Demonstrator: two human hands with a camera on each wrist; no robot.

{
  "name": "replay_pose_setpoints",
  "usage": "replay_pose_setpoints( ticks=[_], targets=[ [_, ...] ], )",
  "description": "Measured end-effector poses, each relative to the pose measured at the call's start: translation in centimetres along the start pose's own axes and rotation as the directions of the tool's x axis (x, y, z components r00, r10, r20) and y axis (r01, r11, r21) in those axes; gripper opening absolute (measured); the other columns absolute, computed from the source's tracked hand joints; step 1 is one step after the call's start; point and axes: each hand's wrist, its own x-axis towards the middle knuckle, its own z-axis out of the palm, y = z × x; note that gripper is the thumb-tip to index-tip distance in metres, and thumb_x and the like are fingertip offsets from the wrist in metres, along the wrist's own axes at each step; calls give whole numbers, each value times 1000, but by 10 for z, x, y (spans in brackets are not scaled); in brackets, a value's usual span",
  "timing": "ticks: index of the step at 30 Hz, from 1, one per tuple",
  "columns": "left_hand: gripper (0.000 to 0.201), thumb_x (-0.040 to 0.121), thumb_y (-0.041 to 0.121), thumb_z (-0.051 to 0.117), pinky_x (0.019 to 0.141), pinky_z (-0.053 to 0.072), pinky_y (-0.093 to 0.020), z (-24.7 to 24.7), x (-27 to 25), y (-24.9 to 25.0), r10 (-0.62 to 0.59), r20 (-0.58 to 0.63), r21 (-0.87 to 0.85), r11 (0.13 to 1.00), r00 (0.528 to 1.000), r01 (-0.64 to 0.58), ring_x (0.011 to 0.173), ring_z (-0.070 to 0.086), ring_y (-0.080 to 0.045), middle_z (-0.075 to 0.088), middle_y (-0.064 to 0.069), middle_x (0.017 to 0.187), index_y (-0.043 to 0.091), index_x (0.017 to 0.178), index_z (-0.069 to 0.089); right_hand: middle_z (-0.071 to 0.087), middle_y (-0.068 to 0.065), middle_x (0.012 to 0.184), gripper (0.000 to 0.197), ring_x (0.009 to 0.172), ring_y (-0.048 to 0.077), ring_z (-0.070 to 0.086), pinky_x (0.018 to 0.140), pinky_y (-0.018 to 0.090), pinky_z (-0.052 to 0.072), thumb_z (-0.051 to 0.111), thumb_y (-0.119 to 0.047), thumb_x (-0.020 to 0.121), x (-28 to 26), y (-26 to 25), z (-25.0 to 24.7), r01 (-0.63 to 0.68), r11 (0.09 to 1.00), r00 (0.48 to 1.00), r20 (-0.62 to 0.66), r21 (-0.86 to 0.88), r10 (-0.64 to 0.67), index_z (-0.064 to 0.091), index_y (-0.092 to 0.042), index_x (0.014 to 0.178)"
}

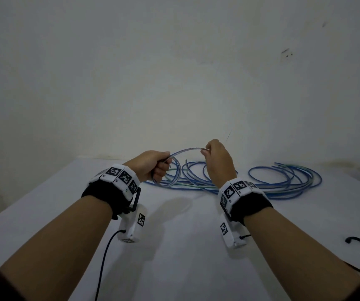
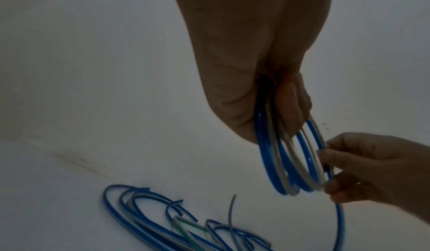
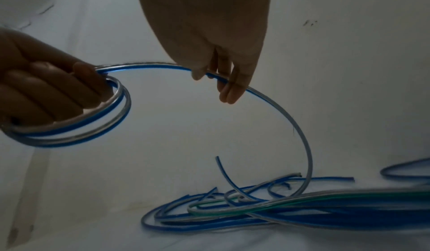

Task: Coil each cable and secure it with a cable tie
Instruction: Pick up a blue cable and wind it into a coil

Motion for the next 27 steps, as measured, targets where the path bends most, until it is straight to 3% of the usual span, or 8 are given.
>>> replay_pose_setpoints(
  ticks=[3,5,9,12,16,19,22,27],
  targets=[
    [38,102,27,25,35,20,-14,-1,-2,2,60,31,-114,992,998,-56,34,23,-4,28,9,43,14,69,39,54,16,102,13,91,30,53,76,36,42,43,0,94,6,-3,5,-58,995,998,31,85,56,55,-1,100],
    [38,101,28,25,36,20,-15,-4,-3,4,114,54,-192,976,992,-102,35,25,-4,29,9,43,13,72,43,57,16,99,15,89,28,53,76,36,42,44,0,93,9,-3,8,-61,991,996,64,118,54,58,-2,99],
    [43,101,28,25,42,24,-18,-12,-4,7,207,69,-318,932,976,-175,39,29,-7,31,7,46,10,75,54,63,17,91,19,82,25,53,75,33,42,44,0,92,8,-10,10,27,978,989,138,205,-56,63,0,94],
    [42,101,27,26,42,32,-18,-14,-4,8,276,38,-429,872,960,-234,42,32,-8,35,7,49,12,73,53,58,11,81,23,75,20,50,64,24,35,39,-3,96,5,-18,9,48,972,955,274,230,-112,63,-2,96],
    [31,101,21,26,43,35,-16,-7,1,6,371,-92,-523,772,924,-361,43,36,-7,39,7,51,13,79,46,47,0,67,23,60,14,40,54,23,29,38,-13,99,2,-35,12,-18,962,911,400,273,-96,60,-5,101],
    [30,102,18,27,43,35,-16,-2,3,3,399,-160,-570,710,903,-415,43,36,-7,40,7,51,14,79,45,55,5,77,20,63,15,44,59,24,34,44,-14,97,1,-38,14,-9,971,916,392,240,-89,60,-4,103],
    [30,102,17,26,43,35,-16,-1,3,6,424,-209,-576,675,881,-461,42,36,-7,40,8,50,15,78,44,64,16,95,18,81,26,55,70,31,41,46,-13,96,3,-29,19,-40,990,952,307,136,-3,59,-1,101],
    [31,103,18,26,44,37,-17,-5,4,16,440,-329,-582,603,836,-546,43,38,-8,44,7,51,14,78,42,58,21,106,20,94,36,54,67,29,34,43,-7,96,2,-15,23,-27,997,968,247,-69,43,56,-1,110]
  ],
)
